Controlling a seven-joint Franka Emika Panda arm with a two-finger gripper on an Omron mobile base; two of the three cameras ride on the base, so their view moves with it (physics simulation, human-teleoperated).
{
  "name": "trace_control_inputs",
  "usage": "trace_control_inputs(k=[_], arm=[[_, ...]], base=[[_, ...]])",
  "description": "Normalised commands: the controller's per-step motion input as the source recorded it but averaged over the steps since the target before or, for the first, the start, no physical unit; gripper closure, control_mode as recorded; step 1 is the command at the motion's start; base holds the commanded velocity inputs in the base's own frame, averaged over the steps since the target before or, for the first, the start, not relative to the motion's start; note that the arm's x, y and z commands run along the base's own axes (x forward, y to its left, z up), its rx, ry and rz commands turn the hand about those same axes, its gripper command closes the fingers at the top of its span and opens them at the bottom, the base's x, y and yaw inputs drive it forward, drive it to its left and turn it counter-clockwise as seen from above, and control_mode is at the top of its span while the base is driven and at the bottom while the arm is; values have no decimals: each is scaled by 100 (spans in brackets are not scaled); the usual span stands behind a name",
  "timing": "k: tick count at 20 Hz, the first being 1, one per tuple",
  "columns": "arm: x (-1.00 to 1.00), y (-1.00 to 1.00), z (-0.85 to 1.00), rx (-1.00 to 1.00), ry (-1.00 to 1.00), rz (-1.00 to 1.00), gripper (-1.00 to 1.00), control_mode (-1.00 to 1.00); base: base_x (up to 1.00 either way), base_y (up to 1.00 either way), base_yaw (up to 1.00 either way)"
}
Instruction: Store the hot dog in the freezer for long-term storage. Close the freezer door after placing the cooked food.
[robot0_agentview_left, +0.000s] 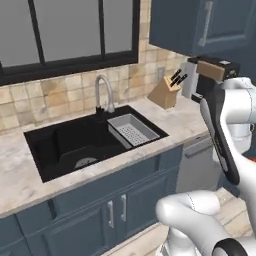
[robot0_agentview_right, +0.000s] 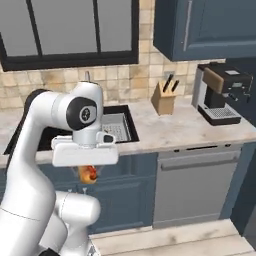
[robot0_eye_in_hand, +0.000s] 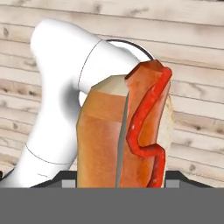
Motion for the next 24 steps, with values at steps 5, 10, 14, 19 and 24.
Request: trace_control_inputs(k=[5,10,14,19,24], arm=[[0,0,0,0,0,0,100,100],[0,0,0,0,0,0,100,100],[0,0,0,0,0,0,100,100],[0,0,0,0,0,0,100,100],[0,0,0,0,0,0,100,100]], base=[[0,-40,-80],[0,-28,-78],[1,-32,-74],[21,-58,-64],[56,-66,-32]])
